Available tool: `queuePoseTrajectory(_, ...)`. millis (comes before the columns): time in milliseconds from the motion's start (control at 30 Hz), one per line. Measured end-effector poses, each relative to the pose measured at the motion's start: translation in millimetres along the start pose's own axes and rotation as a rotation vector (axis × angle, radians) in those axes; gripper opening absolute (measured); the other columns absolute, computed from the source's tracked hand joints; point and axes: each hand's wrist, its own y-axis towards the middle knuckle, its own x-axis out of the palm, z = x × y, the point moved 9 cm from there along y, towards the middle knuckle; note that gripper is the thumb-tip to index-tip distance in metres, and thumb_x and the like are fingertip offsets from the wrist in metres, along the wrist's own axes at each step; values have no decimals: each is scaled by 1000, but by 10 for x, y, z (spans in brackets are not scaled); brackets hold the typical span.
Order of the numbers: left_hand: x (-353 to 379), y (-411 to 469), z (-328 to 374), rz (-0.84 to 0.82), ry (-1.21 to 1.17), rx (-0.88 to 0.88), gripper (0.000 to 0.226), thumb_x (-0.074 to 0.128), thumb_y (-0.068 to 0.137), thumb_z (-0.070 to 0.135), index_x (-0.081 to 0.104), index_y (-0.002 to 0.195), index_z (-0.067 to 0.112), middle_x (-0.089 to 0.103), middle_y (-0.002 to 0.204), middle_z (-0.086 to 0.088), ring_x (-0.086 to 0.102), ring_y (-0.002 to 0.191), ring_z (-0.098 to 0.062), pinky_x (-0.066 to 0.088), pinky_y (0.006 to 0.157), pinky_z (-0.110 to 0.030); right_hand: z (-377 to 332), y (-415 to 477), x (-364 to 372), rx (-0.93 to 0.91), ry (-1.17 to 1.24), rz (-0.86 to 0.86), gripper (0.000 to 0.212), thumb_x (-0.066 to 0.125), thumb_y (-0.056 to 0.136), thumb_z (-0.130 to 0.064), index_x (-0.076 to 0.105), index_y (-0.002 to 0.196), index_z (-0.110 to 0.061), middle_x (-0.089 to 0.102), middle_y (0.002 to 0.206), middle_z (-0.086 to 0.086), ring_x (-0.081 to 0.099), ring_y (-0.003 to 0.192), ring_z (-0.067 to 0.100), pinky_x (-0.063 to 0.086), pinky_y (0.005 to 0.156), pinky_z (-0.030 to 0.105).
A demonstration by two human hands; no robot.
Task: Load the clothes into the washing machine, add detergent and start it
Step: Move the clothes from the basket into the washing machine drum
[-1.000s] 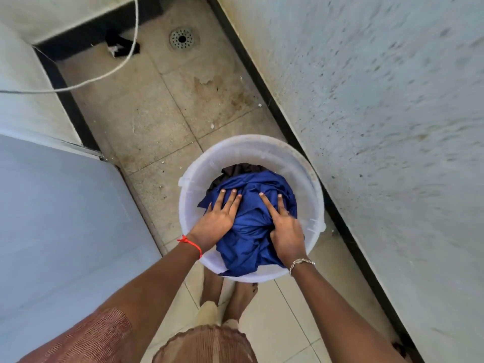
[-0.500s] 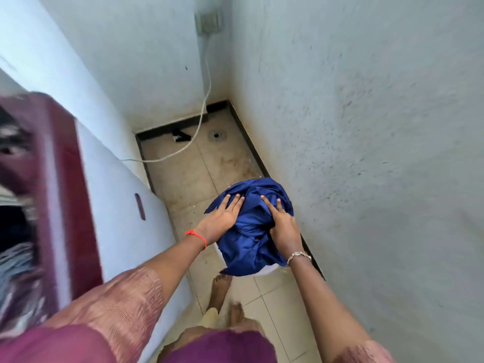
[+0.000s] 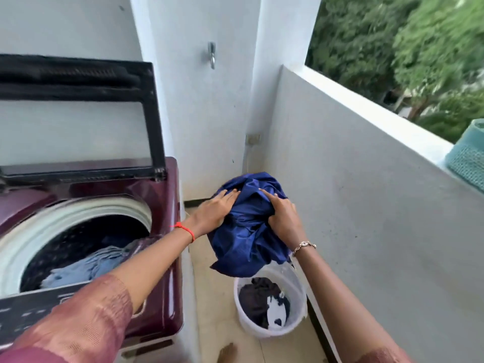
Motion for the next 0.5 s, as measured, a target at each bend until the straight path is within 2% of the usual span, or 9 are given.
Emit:
queuePoseTrajectory(67, -376, -210, -77, 39, -26, -46, 67, 37, 81, -15, 19, 144, -3, 27, 151, -18, 26, 141, -30, 30, 112, -40, -373, -89, -201, -77, 13, 52, 82, 42, 65, 12, 44, 137, -27, 65, 106, 19, 56, 96, 41, 46, 79, 42)
queuePoseTrajectory(233, -1205, -729, -367, 184, -12, -123, 70, 44, 77, -13, 26, 143, -1, 36, 147, -16, 36, 135, -32, 40, 105, -44, -1309, -234, -616, -265, 41, 130, 80, 41, 63, 11, 47, 135, -26, 66, 107, 17, 56, 94, 42, 47, 75, 42)
queuePoseTrajectory(333, -1633, -1059, -553, 265, 17, -154, 69, 45, 79, -11, 27, 144, 3, 39, 146, -12, 37, 135, -29, 36, 105, -37, -1849, -320, -744, -366, 69, 165, 79, 40, 63, 12, 50, 133, -23, 68, 104, 16, 56, 93, 41, 44, 74, 38)
queuePoseTrajectory(500, -2070, -1645, -1003, 325, 74, -268, 69, 46, 78, -10, 28, 144, 4, 38, 147, -10, 37, 135, -27, 35, 105, -35, -2646, -353, -573, -495, 113, 142, 79, 42, 62, 11, 49, 134, -20, 67, 107, 18, 57, 96, 41, 42, 76, 35)
